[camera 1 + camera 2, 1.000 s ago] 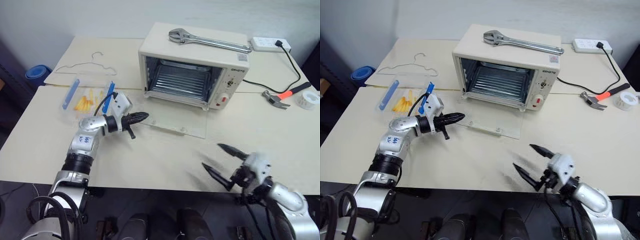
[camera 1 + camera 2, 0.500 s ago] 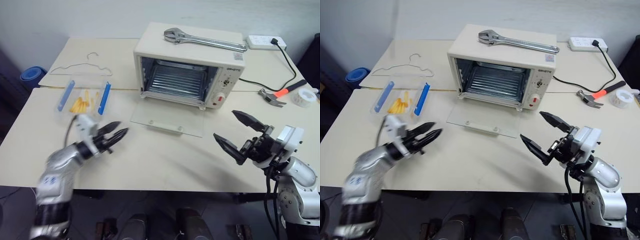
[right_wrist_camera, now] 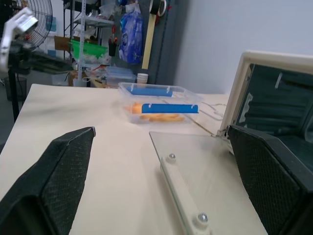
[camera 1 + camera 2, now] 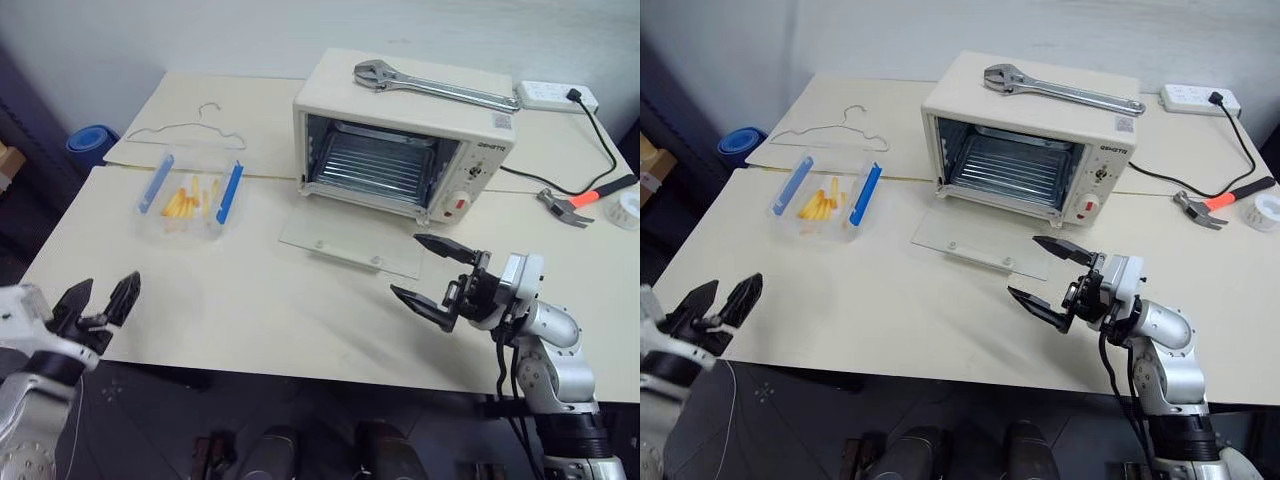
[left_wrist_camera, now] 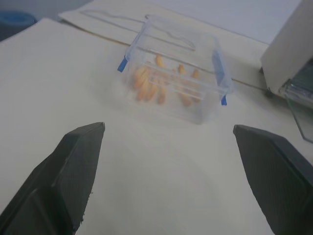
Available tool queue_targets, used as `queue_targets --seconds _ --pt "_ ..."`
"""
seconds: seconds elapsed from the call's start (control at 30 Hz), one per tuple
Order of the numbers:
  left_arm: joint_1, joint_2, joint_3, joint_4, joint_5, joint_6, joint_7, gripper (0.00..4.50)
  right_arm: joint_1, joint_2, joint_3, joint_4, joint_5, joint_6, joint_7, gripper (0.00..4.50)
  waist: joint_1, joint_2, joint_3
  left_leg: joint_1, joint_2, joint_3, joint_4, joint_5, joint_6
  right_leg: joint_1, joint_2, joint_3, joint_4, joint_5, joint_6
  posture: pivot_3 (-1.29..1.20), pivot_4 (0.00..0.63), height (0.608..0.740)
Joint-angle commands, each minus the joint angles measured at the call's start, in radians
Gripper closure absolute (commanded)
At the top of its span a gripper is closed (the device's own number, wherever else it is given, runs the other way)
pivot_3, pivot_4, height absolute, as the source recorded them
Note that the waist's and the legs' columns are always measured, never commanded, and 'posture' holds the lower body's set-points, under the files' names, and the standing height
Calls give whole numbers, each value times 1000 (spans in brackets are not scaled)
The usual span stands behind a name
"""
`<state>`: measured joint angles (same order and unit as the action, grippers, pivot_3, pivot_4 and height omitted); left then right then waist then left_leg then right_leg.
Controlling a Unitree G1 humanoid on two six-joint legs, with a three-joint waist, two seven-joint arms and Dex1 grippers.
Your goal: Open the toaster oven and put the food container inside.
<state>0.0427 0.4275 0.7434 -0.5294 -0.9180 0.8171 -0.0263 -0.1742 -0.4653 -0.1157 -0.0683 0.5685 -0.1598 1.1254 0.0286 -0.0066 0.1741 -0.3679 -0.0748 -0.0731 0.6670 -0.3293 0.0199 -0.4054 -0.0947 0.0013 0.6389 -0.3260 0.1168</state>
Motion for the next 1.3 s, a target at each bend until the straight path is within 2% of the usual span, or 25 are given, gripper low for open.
queue_targets --seconds 0.03,0.13,0.27,0.47,0.77,0.87,1.0,1.07,1.1,1.13,1.3 --pt "-194 42 6 83 -157 206 314 20 -4 -2 -11 -9 -1 -33 16 0 -5 0 0 0 0 0 0 0 0 -1 0 1 1 0 0 0 150 740" --pt "-389 26 33 234 -236 320 602 20 -2 -2 -15 -10 -7 -42 12 0 -12 -1 -1 0 -1 1 0 0 -1 -4 1 1 5 0 0 0 150 740" --pt "-572 10 41 383 -276 340 779 20 4 0 -17 -21 -16 -48 0 0 -24 -2 -1 -1 0 1 0 0 -2 -6 2 2 8 0 0 0 150 740" --pt "-737 -30 4 567 -219 264 836 20 17 3 -20 -65 -25 -55 -41 0 -26 -2 -1 -1 -1 1 1 0 -2 -6 1 1 6 0 0 0 150 740" --pt "-841 -36 -42 795 -91 170 782 20 1 30 -3 -157 -26 -61 -99 0 -29 -3 -1 -1 -1 1 1 0 -3 -6 1 1 7 0 0 0 150 740" --pt "-871 -32 -47 849 -55 137 763 590 3 37 -2 -162 -31 -64 -109 0 -28 -3 -1 -1 -1 1 1 0 -3 -6 1 1 7 0 0 0 150 740" --pt "-894 -13 -41 892 -28 137 745 1716 3 41 -1 -168 -40 -66 -127 0 -28 -3 -1 -1 -1 1 2 0 -3 -6 1 1 7 0 0 0 150 740" --pt "-899 6 -35 913 -11 131 732 2458 1 43 -2 -174 -48 -62 -141 0 -28 -3 -1 -1 -1 1 2 0 -3 -6 1 1 7 0 0 0 150 740" --pt "-901 13 -30 922 -5 127 729 2458 -1 42 -2 -178 -50 -59 -148 0 -29 -3 -1 -1 -1 1 2 0 -3 -6 1 1 7 0 0 0 150 740" --pt "-904 21 -27 930 3 122 723 2669 -3 42 -2 -181 -51 -56 -155 0 -29 -3 -1 -1 -1 1 2 0 -3 -6 1 1 7 0 0 0 150 740" --pt "-922 61 -18 964 38 109 693 4172 -15 35 1 -193 -53 -37 -179 0 -32 -3 -1 -1 -1 1 1 1 -4 -7 1 1 7 0 0 0 150 740"
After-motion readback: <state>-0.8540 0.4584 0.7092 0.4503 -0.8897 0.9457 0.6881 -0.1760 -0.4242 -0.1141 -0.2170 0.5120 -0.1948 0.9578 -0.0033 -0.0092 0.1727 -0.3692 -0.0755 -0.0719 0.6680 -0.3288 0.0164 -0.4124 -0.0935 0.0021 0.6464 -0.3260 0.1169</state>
